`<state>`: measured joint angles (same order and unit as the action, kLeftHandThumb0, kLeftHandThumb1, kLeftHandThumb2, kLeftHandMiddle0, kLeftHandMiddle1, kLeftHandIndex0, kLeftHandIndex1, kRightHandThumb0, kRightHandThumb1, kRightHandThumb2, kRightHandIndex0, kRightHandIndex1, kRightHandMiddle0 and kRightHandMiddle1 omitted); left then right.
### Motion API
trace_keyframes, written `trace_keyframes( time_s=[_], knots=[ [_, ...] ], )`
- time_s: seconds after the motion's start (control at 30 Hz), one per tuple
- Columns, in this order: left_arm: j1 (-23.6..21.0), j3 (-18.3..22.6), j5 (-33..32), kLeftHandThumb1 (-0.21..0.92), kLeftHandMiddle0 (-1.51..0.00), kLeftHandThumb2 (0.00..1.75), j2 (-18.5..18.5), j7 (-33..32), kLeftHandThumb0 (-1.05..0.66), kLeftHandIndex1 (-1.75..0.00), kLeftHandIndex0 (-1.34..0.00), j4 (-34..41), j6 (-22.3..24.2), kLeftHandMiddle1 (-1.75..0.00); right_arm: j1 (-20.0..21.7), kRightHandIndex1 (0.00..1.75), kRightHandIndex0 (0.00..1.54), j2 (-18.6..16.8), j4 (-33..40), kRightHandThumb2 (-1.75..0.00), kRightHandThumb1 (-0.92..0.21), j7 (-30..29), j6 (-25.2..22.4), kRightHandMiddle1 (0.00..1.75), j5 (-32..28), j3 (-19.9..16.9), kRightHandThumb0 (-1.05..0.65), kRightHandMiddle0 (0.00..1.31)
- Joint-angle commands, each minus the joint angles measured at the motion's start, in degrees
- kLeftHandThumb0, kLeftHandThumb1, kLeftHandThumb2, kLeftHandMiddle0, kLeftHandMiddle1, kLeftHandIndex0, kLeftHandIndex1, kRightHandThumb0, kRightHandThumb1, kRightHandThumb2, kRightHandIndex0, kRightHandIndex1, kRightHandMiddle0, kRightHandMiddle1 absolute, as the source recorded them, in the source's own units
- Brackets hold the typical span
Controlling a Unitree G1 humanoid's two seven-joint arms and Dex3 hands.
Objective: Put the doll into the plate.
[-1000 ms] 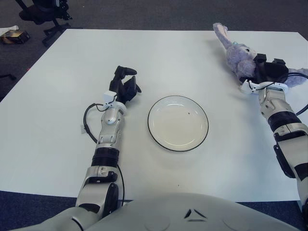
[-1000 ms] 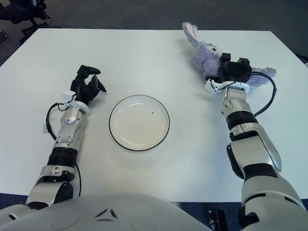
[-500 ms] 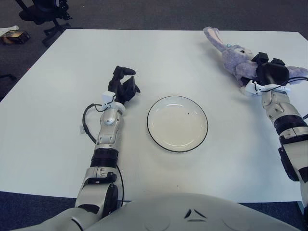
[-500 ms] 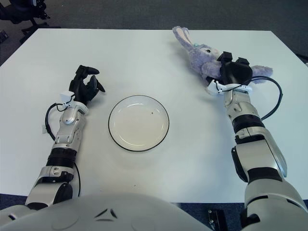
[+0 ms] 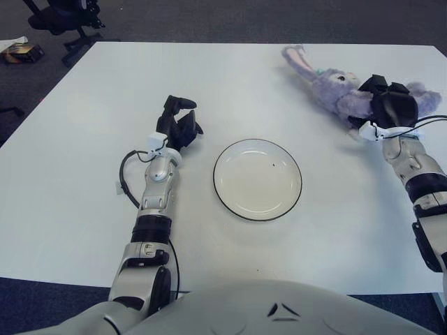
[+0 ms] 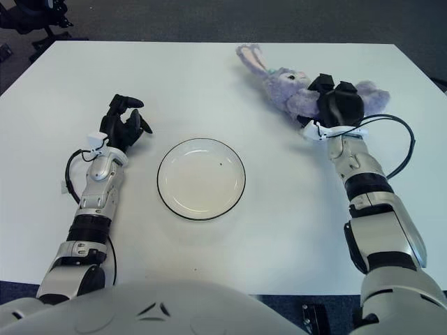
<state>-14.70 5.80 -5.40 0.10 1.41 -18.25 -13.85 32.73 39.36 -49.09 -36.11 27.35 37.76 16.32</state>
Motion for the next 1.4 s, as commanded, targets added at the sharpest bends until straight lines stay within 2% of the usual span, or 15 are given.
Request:
trace_keyframes(
  time_s=[0.0, 0.33, 0.43, 0.53, 0.83, 0.97, 1.03, 1.1, 1.33, 1.37],
  knots=[
    [3.28, 0.00, 0.34, 0.80, -0.85, 0.67, -0.82, -0.55, -0.36, -1.75, -0.28, -2.89, -0.10, -1.75, -2.00, 1.75, 0.54, -0.16, 1.64, -1.26, -0.37, -1.67, 3.49, 1.75, 1.10, 0.57, 0.00, 0.37],
    [3.06, -0.06, 0.40, 0.80, -0.85, 0.67, -0.76, -0.73, -0.36, -1.75, -0.28, -3.30, -0.26, -1.75, -2.37, 1.75, 0.54, -0.21, 2.58, -1.26, -0.37, -3.58, 5.63, 1.75, 2.05, -0.19, 0.00, 0.37],
    [2.74, -0.06, 0.67, 0.80, -0.85, 0.68, -0.75, -1.00, -0.36, -1.75, -0.28, -3.94, -0.43, -1.75, -2.75, 1.75, 0.54, -0.44, 5.09, -1.26, -0.37, -8.12, 10.42, 1.75, 2.57, -0.64, 0.00, 0.37],
    [2.45, -0.03, 0.80, 0.80, -0.85, 0.68, -0.71, -1.15, -0.36, -1.75, -0.28, -4.43, -0.54, -1.75, -3.01, 1.75, 0.54, -0.66, 6.93, -1.26, -0.37, -10.10, 11.99, 1.75, 3.18, -0.87, 0.00, 0.37],
    [2.20, -0.09, 0.81, 0.79, -0.85, 0.69, -0.60, -1.31, -0.36, -1.75, -0.28, -4.93, -0.78, -1.75, -3.53, 1.75, 0.54, -1.01, 8.88, -1.26, -0.37, -10.88, 12.68, 1.75, 4.19, -1.60, 0.00, 0.37],
    [1.53, 0.01, 0.89, 0.79, -0.85, 0.69, -0.32, -1.27, -0.36, -1.75, -0.28, -6.17, -0.90, -1.75, -3.90, 1.75, 0.53, -1.61, 12.91, -1.25, -0.39, -9.88, 12.50, 1.75, 3.67, -2.59, 0.00, 0.36],
    [1.42, 0.03, 0.92, 0.79, -0.85, 0.69, -0.32, -1.28, -0.36, -1.75, -0.29, -6.42, -1.01, -1.75, -3.93, 1.75, 0.48, -1.80, 13.60, -1.12, -0.47, -9.64, 12.53, 1.75, 3.65, -2.94, 0.24, 0.47],
    [1.34, 0.03, 0.96, 0.79, -0.85, 0.69, -0.31, -1.30, -0.36, -1.75, -0.29, -6.65, -1.13, -1.75, -3.90, 1.75, 0.46, -2.00, 14.66, -1.07, -0.51, -9.38, 12.43, 1.75, 3.65, -3.31, 0.32, 0.51],
    [1.20, 0.08, 1.01, 0.78, -0.85, 0.70, -0.32, -1.29, -0.37, -1.75, -0.29, -7.01, -1.40, -1.75, -4.30, 1.75, 0.44, -2.33, 15.65, -1.03, -0.54, -8.65, 12.19, 1.75, 3.83, -4.13, 0.40, 0.55],
    [0.94, 0.08, 1.10, 0.78, -0.85, 0.70, -0.27, -1.33, -0.37, -1.75, -0.29, -7.47, -1.40, -1.75, -3.91, 1.75, 0.44, -2.50, 17.72, -1.02, -0.54, -8.47, 11.63, 1.75, 4.14, -4.50, 0.40, 0.55]
  ],
)
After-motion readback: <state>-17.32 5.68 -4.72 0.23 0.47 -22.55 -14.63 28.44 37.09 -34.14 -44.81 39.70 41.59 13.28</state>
